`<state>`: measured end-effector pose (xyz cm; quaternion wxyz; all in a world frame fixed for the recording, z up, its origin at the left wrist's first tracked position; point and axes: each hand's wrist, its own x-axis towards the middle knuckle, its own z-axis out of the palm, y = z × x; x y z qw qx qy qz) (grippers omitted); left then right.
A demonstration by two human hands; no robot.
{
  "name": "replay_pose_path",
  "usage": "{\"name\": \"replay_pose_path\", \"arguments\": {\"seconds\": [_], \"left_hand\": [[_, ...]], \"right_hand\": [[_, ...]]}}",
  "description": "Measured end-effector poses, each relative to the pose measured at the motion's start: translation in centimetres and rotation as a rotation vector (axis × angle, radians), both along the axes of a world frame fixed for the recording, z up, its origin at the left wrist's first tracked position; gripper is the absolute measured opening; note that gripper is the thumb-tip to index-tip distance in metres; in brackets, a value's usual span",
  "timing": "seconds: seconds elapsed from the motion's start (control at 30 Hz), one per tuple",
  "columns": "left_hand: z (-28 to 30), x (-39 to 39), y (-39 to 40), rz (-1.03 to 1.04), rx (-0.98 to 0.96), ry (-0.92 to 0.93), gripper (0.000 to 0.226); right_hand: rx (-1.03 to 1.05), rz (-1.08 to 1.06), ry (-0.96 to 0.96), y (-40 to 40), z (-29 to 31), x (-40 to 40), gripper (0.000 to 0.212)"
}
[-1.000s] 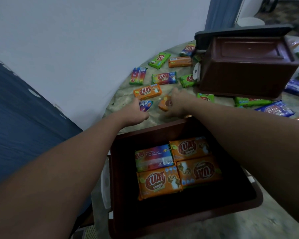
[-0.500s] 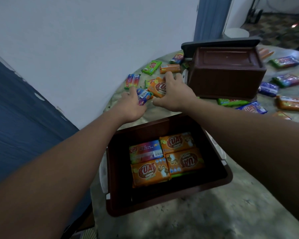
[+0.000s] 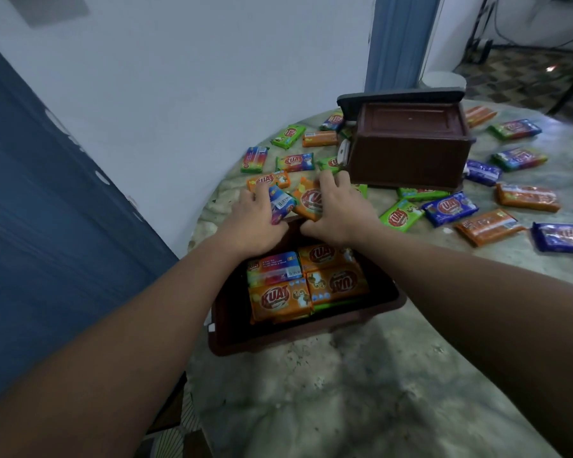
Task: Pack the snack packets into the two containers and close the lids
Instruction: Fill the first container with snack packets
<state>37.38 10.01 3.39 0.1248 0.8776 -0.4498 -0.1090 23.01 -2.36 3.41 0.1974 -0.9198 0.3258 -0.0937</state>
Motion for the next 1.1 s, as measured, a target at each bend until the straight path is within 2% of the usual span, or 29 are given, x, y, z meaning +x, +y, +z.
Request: {"name": "replay_pose_path", "arguments": {"seconds": [0.17,0.43,0.6,0.7,0.83,1.1], "left_hand": [[-1.4,-2.8,2.6,-0.028,-0.031,0.074,0.083],[-5.5,-3.5,5.0,-0.153,0.027,-0.140,0.072],[-6.3,-3.1,4.9,-0.198,0.050,-0.126,0.070],[-6.6,-3.1,4.9,-0.191,0.043,-0.102,0.070],[-6.6,-3.3,5.4,-0.146,-0.072,0.003,0.055],[-6.9,-3.6,4.5,-0.133,-0.089,-0.046,0.042]], "right_hand": [[-0.098,0.103,0.072,0.8,-1.5,-2.2,0.087],[-0.217,0.260,0.229,0.8,-3.7,-4.0,0.092],[-0.313,0.328,0.309,0.6,-4.5,-4.0,0.088],[-0.340,0.346,0.344,0.5,-4.6,-4.0,0.081],[-0.326,0.341,0.333,0.5,-4.4,-4.1,0.070],[-0.339,0.342,0.296,0.6,-4.3,-4.1,0.048]]}}
